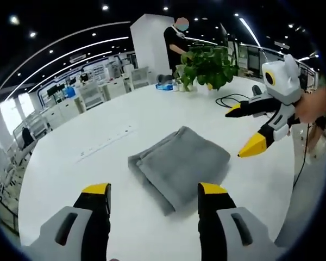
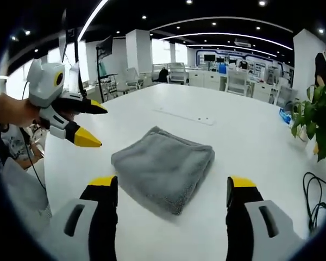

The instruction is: Fold the towel on the table until its edges align and the towel forms a compact rectangular stack.

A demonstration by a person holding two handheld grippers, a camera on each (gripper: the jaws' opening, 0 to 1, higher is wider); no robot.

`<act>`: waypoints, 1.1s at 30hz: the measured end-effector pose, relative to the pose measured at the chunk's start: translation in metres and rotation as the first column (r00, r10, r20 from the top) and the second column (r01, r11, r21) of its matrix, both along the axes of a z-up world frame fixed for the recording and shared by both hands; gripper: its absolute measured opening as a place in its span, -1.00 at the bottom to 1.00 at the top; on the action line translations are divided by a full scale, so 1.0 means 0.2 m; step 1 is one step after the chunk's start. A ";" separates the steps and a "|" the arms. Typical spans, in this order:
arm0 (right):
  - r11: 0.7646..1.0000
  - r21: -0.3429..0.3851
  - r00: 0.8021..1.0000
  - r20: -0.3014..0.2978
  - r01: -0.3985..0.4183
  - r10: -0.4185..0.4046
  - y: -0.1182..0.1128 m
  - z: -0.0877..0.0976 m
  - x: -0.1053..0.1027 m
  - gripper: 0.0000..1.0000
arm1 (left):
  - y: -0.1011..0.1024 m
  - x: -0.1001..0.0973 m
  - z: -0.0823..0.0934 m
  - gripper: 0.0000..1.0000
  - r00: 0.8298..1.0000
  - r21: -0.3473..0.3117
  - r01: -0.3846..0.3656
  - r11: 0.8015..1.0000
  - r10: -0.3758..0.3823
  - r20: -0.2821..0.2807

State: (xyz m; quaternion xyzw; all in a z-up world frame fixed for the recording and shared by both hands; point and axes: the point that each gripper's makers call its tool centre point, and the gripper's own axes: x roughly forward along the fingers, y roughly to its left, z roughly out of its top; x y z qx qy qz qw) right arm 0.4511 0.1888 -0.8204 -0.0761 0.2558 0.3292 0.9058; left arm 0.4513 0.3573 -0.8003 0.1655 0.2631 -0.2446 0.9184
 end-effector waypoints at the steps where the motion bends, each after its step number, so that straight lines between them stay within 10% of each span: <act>1: 1.000 -0.001 1.000 0.002 -0.004 0.004 0.00 0.00 -0.02 0.70 | 0.01 -0.02 -0.01 0.36 1.000 -0.003 -0.003 1.000 0.003 -0.004; 20: 0.998 0.062 0.998 0.056 -0.006 0.003 0.02 0.07 -0.32 0.99 | 0.06 -0.35 -0.03 0.98 0.995 -0.134 -0.097 0.986 0.094 -0.028; 33: 0.998 0.058 0.994 0.098 0.031 -0.036 -0.08 0.09 -0.46 0.99 | 0.09 -0.47 -0.01 0.99 0.991 -0.168 -0.127 0.978 0.130 0.010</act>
